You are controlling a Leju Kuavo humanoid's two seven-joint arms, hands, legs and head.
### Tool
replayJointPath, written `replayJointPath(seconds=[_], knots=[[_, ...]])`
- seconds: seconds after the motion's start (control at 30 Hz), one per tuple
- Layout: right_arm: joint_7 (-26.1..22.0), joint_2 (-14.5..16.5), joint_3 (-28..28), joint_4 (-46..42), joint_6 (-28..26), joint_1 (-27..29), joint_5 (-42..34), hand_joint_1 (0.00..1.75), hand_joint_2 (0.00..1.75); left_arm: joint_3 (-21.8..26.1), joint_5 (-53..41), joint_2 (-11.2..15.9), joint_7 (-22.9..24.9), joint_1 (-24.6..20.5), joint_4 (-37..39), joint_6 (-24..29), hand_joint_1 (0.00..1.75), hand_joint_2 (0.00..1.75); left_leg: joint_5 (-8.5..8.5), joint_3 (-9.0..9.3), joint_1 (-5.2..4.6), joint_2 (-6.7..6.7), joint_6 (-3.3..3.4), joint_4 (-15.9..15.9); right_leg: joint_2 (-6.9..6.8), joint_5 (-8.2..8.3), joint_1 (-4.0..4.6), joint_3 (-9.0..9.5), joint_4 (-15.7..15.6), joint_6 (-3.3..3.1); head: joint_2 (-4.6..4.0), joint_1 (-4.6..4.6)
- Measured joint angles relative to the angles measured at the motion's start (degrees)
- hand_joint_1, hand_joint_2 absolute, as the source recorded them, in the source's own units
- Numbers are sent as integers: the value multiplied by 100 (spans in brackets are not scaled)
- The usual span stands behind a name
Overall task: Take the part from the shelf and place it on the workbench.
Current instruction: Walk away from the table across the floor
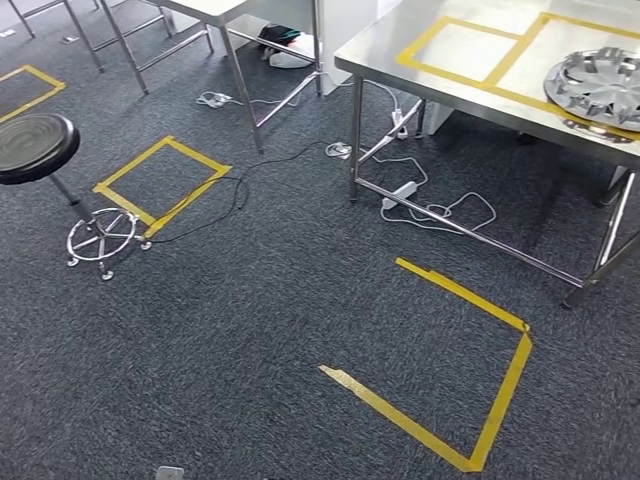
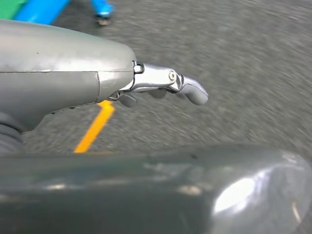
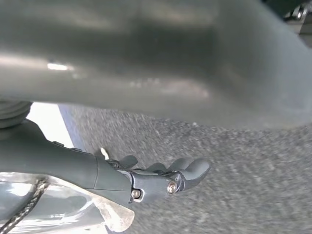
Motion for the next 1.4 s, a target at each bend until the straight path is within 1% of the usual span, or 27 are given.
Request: replayJointPath(seconds=[0.03,0.1,0.17,0.23,0.27,0.33,0.4,0.43,0.47,0.5,0.57,0.6,0.63,0.7,0.77,0.83,0.9,0.97,1.0,1.03,1.07,1.13,1.2,1.27,1.3,1.33,1.4], knots=[[-1,13,21,6,-14,-13,17,0,0,3,28,23,64,20,4,-3,0,0,149,140,-5,24,23,-234,-73,-3,7,3,0,1,0,-1],[16,40,68,17,-30,-36,56,0,0,19,91,63,227,41,16,1,0,0,483,554,-59,270,118,-1004,-203,-20,34,13,7,14,0,-2],[63,57,109,29,-32,-49,97,0,0,36,129,89,351,40,23,10,0,0,584,778,-123,489,206,-1490,-330,-39,66,5,18,45,0,-4],[102,63,149,37,-29,-64,126,0,0,40,137,98,419,71,30,17,0,0,566,772,-138,417,252,-1574,-462,-50,80,9,14,93,0,-10],[120,66,169,38,-28,-74,132,0,0,40,139,98,446,101,32,19,0,0,584,770,-126,354,272,-1599,-434,-77,74,8,27,126,0,-8],[152,70,200,40,-33,-82,133,0,0,40,141,94,504,129,36,27,0,0,631,778,-90,232,324,-1654,-141,-272,55,-102,273,186,0,4],[174,71,209,42,-40,-60,120,0,0,40,136,96,533,111,37,44,0,0,662,760,-76,99,363,-1665,183,-625,34,-434,956,217,0,13],[180,72,209,44,-42,-44,114,0,0,40,131,101,534,101,39,51,0,0,670,751,-76,23,374,-1664,236,-759,29,-618,1323,227,0,13],[184,73,209,46,-44,-26,109,0,0,40,127,104,533,99,40,56,0,0,673,749,-77,-54,378,-1662,254,-793,26,-747,1558,235,0,11],[186,73,209,48,-46,-14,106,0,0,40,124,107,533,104,41,59,0,0,675,753,-77,-132,376,-1660,263,-711,21,-783,1584,242,0,13],[186,74,209,51,-50,-2,104,0,0,40,122,105,532,111,42,58,0,0,675,766,-72,-289,358,-1649,353,-296,-8,-568,1037,247,0,12],[186,74,209,53,-51,0,103,0,0,40,122,104,531,107,42,58,0,0,668,759,-77,-361,336,-1628,495,-117,-30,-406,659,247,0,13],[185,78,209,56,-51,0,101,0,0,40,122,105,526,97,42,58,0,0,660,738,-79,-428,308,-1597,625,-11,-53,-263,348,239,0,7],[196,84,209,61,-51,5,92,0,0,40,123,109,466,84,42,58,0,0,665,673,-70,-549,233,-1551,760,3,-61,-141,109,208,0,2],[221,92,209,61,-51,8,85,0,0,40,128,120,340,92,46,56,0,0,681,621,-43,-626,163,-1531,637,15,-50,-119,88,145,0,3],[232,106,211,61,-56,8,92,0,0,40,133,130,214,91,54,54,0,0,543,516,-43,-426,100,-1318,485,36,-58,-95,54,82,0,-25],[214,118,215,61,-72,16,104,0,0,40,131,128,159,62,57,56,0,0,204,227,-32,-127,39,-690,306,27,-49,-77,40,41,0,-54],[166,121,217,61,-109,20,97,0,0,40,133,125,209,45,57,67,0,0,-35,-67,-2,-27,-2,-54,124,8,-36,-71,42,20,0,-56],[135,121,217,61,-129,16,85,0,0,40,140,123,251,49,57,75,0,0,-10,-96,10,-9,-11,26,45,-2,-34,-66,42,18,0,-57],[106,120,217,61,-147,8,72,0,0,40,149,122,291,57,57,83,0,0,115,-16,18,12,-11,-113,-26,-11,-34,-56,43,22,0,-58],[81,120,217,61,-158,0,61,0,0,40,156,122,315,61,57,89,0,0,306,158,22,60,-1,-438,-95,-23,-33,-39,42,31,0,-57],[38,120,217,61,-167,-14,58,0,0,40,169,121,318,43,57,90,0,0,574,534,-15,309,47,-1170,-223,-58,-13,-6,48,73,0,-57],[5,119,219,61,-169,-23,75,0,0,40,173,115,268,18,57,81,0,0,612,673,-67,459,112,-1491,-344,-89,15,15,44,135,0,-51],[-3,117,223,61,-169,-41,98,0,0,40,173,107,225,30,57,75,0,0,622,660,-77,354,178,-1527,-444,-111,14,35,28,198,0,-50],[-4,116,227,61,-169,-51,105,0,0,40,173,97,221,46,57,77,0,0,636,666,-70,295,208,-1551,-384,-153,5,31,54,230,0,-45],[-5,115,230,61,-170,-57,110,0,0,42,174,89,242,52,57,83,0,0,651,674,-58,238,242,-1575,-251,-242,-5,-19,168,254,0,-29],[-6,111,237,61,-173,-47,119,0,0,50,179,75,333,40,57,97,0,0,667,681,-48,117,297,-1597,99,-559,-17,-299,749,275,0,1]])
